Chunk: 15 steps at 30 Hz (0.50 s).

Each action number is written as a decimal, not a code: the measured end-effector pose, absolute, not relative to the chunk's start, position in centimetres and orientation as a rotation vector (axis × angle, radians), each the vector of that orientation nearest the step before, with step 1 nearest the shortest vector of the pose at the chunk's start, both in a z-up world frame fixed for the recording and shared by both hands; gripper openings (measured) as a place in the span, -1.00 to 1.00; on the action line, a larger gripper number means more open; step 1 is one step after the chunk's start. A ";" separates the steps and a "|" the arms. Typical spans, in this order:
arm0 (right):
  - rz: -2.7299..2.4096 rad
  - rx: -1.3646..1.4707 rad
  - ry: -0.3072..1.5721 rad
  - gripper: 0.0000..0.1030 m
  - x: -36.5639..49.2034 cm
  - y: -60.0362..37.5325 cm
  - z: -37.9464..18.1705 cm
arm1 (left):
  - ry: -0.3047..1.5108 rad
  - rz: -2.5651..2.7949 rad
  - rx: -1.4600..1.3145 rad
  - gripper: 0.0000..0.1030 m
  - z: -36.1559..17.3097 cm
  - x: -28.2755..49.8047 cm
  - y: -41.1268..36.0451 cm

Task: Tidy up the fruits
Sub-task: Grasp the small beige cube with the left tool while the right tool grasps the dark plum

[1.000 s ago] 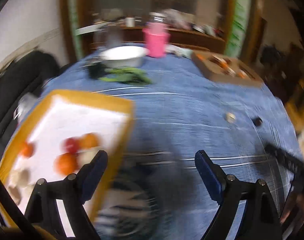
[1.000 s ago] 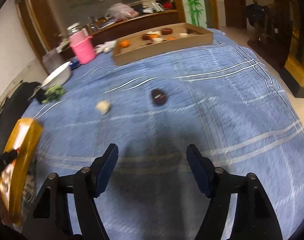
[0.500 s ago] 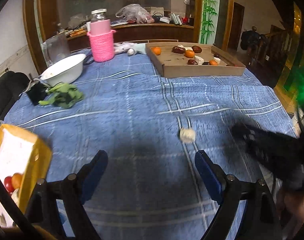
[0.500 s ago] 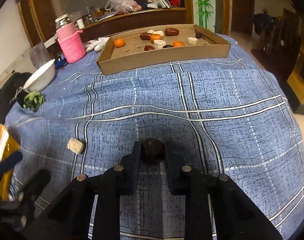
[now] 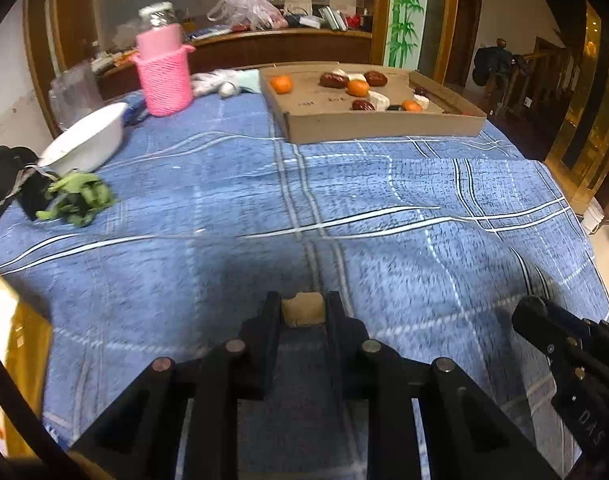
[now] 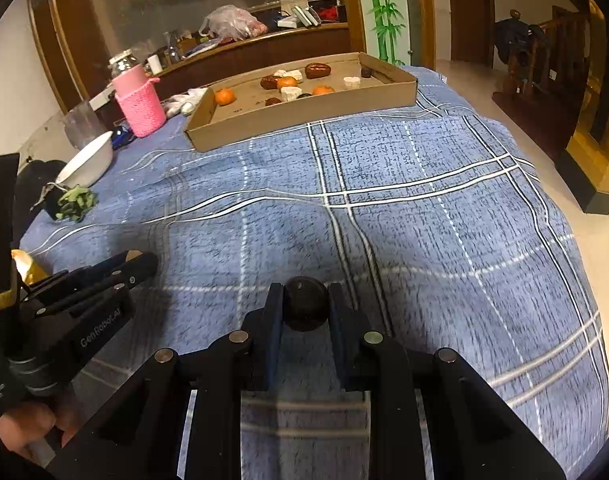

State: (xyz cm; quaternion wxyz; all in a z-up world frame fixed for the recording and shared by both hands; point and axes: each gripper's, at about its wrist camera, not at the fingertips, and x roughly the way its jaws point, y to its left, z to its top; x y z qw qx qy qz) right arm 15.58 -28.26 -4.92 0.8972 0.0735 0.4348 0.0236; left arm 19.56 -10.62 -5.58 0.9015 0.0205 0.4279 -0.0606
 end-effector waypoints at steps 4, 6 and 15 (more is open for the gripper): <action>0.072 0.155 0.894 -0.59 13.7 -27.0 -4.4 | 0.866 -0.108 0.051 -0.53 -4.6 16.6 -8.9; 0.078 0.157 0.895 -0.59 12.7 -26.4 -4.4 | 0.865 -0.100 0.050 -0.53 -4.4 15.0 -7.9; 0.109 0.126 0.876 -0.59 7.6 -22.1 -3.4 | 0.847 -0.078 0.023 -0.53 -3.6 8.7 -3.9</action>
